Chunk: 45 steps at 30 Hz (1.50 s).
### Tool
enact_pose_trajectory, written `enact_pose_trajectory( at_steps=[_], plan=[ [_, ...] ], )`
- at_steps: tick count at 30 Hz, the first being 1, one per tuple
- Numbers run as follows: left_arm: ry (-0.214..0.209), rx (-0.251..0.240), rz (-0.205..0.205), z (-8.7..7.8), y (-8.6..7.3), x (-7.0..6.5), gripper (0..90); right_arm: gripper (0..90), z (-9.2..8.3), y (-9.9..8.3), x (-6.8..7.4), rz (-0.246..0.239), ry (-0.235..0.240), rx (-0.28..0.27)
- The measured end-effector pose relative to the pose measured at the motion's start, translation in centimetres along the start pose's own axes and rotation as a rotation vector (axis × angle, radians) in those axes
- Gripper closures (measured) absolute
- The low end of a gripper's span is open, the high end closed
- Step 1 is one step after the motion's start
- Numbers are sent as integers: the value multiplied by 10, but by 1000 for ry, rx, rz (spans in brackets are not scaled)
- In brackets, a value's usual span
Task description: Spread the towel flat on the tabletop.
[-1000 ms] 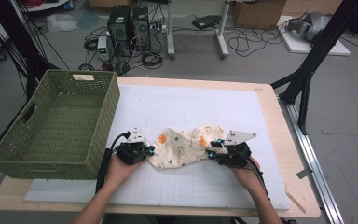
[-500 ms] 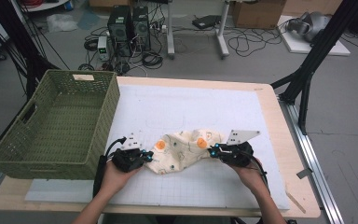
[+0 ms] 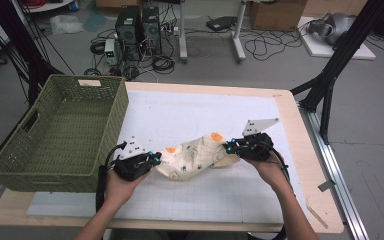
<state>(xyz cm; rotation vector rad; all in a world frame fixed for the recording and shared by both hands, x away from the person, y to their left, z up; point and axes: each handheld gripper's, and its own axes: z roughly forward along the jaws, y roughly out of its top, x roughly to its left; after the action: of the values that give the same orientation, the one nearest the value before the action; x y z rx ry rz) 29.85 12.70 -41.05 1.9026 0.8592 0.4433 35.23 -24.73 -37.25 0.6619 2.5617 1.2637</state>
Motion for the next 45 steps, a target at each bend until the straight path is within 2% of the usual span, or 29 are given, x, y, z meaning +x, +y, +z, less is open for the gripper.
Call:
enact_pose_trajectory(
  at_steps=[2, 5, 7, 9, 12, 16, 18, 20, 24, 29, 32, 35, 37, 41, 45],
  plan=[
    [40, 8, -13, 11, -1, 7, 888, 863, 15, -4, -14, 29, -35, 30],
    [78, 33, -53, 28, -6, 15, 887, 863, 29, -8, -26, 65, -65, 33],
    [102, 59, -46, 36, -9, 19, 887, 861, 38, -12, -33, 74, -85, 50],
    [107, 82, -64, 41, -12, 23, 886, 849, 44, -17, -38, 98, -95, 61],
    [109, 98, -62, 44, -14, 24, 884, 776, 45, -22, -42, 133, -90, 54],
    [101, 90, -52, 40, -12, 24, 850, 688, 32, -17, -34, 124, -78, 10],
    [89, 73, -64, 38, -11, 23, 760, 653, 23, -14, -27, 102, -87, -16],
    [73, 67, -57, 34, -10, 20, 665, 617, 14, -11, -20, 92, -92, -33],
    [47, 60, -7, 29, -8, 15, 632, 599, -1, -9, -6, 46, -117, -70],
    [23, 67, 15, 33, -9, 15, 632, 599, -6, -20, 10, 30, -97, -90],
    [44, 81, 20, 36, -10, 15, 573, 591, -4, -30, 20, 29, -93, -93],
    [46, 98, 28, 41, -11, 14, 583, 594, 2, -41, 30, 33, -87, -103],
    [47, 125, 47, 44, -11, 13, 646, 596, 9, -45, 36, 31, -83, -84],
    [36, 170, 55, 50, -13, 10, 738, 591, 21, -48, 40, 23, -95, -68],
    [29, 179, 47, 53, -14, 11, 755, 582, 32, -47, 40, 5, -112, -43]
  ],
)
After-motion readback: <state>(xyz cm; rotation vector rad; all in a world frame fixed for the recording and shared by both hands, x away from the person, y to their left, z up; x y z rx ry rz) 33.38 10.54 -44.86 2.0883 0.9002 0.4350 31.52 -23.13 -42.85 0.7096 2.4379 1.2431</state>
